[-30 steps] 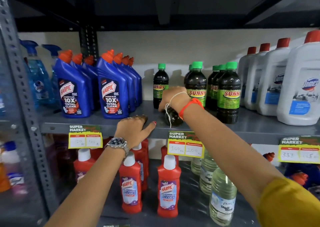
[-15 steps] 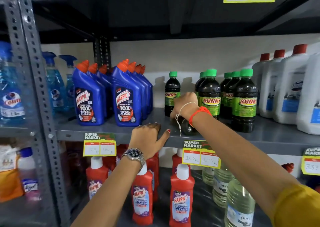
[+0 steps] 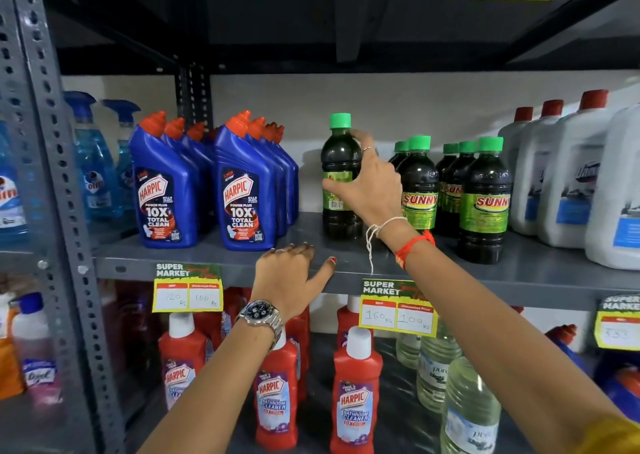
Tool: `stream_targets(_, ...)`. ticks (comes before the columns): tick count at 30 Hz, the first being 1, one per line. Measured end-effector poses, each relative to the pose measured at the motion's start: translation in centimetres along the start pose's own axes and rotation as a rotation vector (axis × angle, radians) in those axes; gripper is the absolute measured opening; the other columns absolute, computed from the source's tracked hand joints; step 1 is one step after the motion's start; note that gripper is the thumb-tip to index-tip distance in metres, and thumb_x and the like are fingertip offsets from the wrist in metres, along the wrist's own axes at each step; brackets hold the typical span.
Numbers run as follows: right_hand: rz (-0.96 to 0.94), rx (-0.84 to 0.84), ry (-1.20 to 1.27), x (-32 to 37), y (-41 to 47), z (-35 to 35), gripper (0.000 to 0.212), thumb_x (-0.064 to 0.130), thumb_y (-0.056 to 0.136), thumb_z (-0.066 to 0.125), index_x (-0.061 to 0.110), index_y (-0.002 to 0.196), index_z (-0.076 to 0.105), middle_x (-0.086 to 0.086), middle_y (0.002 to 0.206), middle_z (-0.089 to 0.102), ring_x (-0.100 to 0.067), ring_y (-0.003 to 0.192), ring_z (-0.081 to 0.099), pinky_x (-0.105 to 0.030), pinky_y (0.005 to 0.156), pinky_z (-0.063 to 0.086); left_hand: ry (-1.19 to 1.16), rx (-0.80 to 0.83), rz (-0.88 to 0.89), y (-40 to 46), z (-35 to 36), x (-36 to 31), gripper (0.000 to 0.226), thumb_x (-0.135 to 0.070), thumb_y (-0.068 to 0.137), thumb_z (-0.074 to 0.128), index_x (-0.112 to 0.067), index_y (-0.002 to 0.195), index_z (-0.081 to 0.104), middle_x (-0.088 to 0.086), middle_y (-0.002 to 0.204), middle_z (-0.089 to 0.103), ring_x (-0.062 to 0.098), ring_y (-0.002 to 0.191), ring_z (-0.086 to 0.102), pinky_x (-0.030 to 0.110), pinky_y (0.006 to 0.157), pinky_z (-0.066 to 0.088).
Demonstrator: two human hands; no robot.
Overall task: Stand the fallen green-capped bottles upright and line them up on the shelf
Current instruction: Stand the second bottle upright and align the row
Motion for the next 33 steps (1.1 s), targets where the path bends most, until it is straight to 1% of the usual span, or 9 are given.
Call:
stream_targets(7, 0.073, 0.097, 0.123, -2.1, -1.6, 2.6, 0.080, 0.042, 0.068, 0.069, 0.022, 0.135, 0.030, -0.008, 0.100, 0.069, -0.032, 0.095, 0.065, -0.036, 0.082, 0.050, 0.071, 0.018, -0.018, 0.1, 0.2, 0.2, 0.068, -0.061, 0.079, 0.016, -0.018, 0.097, 0.066, 0.001, 0.093, 0.073, 0.018, 0.083, 0.067, 0.028, 0.062, 0.038)
stream_targets(13, 0.091, 0.082, 0.011, -2.1, -2.0, 2.7, 0.108, 0.052, 0.056, 0.079, 0.010, 0.139, 0.025, -0.015, 0.128, 0.047, -0.033, 0.117, 0.053, -0.042, 0.094, 0.047, 0.062, 0.035, -0.024, 0.0, 0.1, 0.1, 0.072, -0.061, 0.078, 0.016, -0.019, 0.107, 0.066, 0.001, 0.099, 0.073, 0.019, 0.087, 0.067, 0.029, 0.067, 0.042)
stream_targets(16, 0.130, 0.117, 0.092, -2.5, -1.9, 3.1, 0.112, 0.043, 0.054, 0.084, 0.006, 0.139, 0.020, -0.016, 0.123, 0.055, -0.031, 0.115, 0.056, -0.040, 0.095, 0.048, 0.045, 0.040, -0.033, 0.0, 0.1, 0.1, 0.071, -0.060, 0.079, 0.018, -0.018, 0.106, 0.067, 0.001, 0.100, 0.073, 0.018, 0.088, 0.067, 0.029, 0.068, 0.042)
stream_targets(20, 0.325, 0.276, 0.400, -4.5, -1.5, 3.9, 0.105, 0.017, 0.066, 0.082, 0.006, 0.142, 0.010, 0.000, 0.104, 0.054, -0.018, 0.107, 0.054, -0.034, 0.097, 0.044, 0.028, 0.049, -0.028, 0.0, -0.1, -0.1, 0.072, -0.060, 0.079, 0.019, -0.018, 0.114, 0.066, -0.001, 0.112, 0.071, 0.017, 0.096, 0.066, 0.028, 0.071, 0.042)
stream_targets(24, 0.408, 0.391, 0.640, -5.8, -1.6, 4.5, 0.089, 0.005, 0.076, 0.072, 0.007, 0.140, 0.011, 0.004, 0.096, 0.055, -0.013, 0.095, 0.059, -0.022, 0.081, 0.049, 0.016, 0.083, -0.030, 0.1, -0.1, -0.2, 0.075, -0.061, 0.078, 0.017, -0.020, 0.123, 0.060, -0.002, 0.130, 0.062, 0.015, 0.113, 0.061, 0.030, 0.085, 0.044)
stream_targets(26, 0.335, 0.357, 0.512, -5.6, -1.9, 4.5, 0.103, 0.024, 0.064, 0.083, 0.009, 0.138, 0.013, -0.001, 0.111, 0.054, -0.017, 0.108, 0.056, -0.032, 0.098, 0.047, 0.019, 0.083, -0.031, 0.1, -0.2, -0.2, 0.075, -0.061, 0.078, 0.016, -0.020, 0.123, 0.060, -0.003, 0.128, 0.063, 0.015, 0.111, 0.061, 0.030, 0.084, 0.044)
stream_targets(28, 0.208, 0.273, 0.249, -4.9, -2.5, 4.4, 0.115, 0.045, 0.051, 0.086, 0.005, 0.137, 0.020, -0.011, 0.129, 0.045, -0.025, 0.126, 0.042, -0.037, 0.110, 0.036, 0.029, 0.083, -0.032, 0.1, -0.2, -0.3, 0.074, -0.061, 0.078, 0.016, -0.020, 0.120, 0.062, -0.003, 0.123, 0.066, 0.016, 0.106, 0.063, 0.031, 0.080, 0.043)
stream_targets(30, 0.136, 0.176, 0.106, -4.3, -2.9, 4.1, 0.112, 0.048, 0.052, 0.085, 0.001, 0.134, 0.025, -0.016, 0.133, 0.040, -0.028, 0.128, 0.038, -0.036, 0.107, 0.036, 0.030, 0.082, -0.038, 0.1, -0.3, -0.2, 0.075, -0.061, 0.078, 0.016, -0.019, 0.119, 0.063, -0.002, 0.120, 0.068, 0.017, 0.104, 0.064, 0.031, 0.078, 0.044)
stream_targets(33, 0.184, 0.163, 0.162, -4.5, -2.5, 4.0, 0.110, 0.036, 0.055, 0.087, -0.002, 0.136, 0.023, -0.016, 0.130, 0.047, -0.029, 0.124, 0.047, -0.035, 0.102, 0.041, 0.041, 0.087, -0.045, 0.1, -0.3, -0.2, 0.076, -0.061, 0.077, 0.015, -0.020, 0.120, 0.062, -0.002, 0.123, 0.066, 0.017, 0.106, 0.063, 0.030, 0.078, 0.044)
Point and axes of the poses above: each hand's wrist, its own y-axis towards the middle knuckle, its own z-axis out of the palm, x = y × z, the point moved 5 cm from there along y, towards the middle knuckle
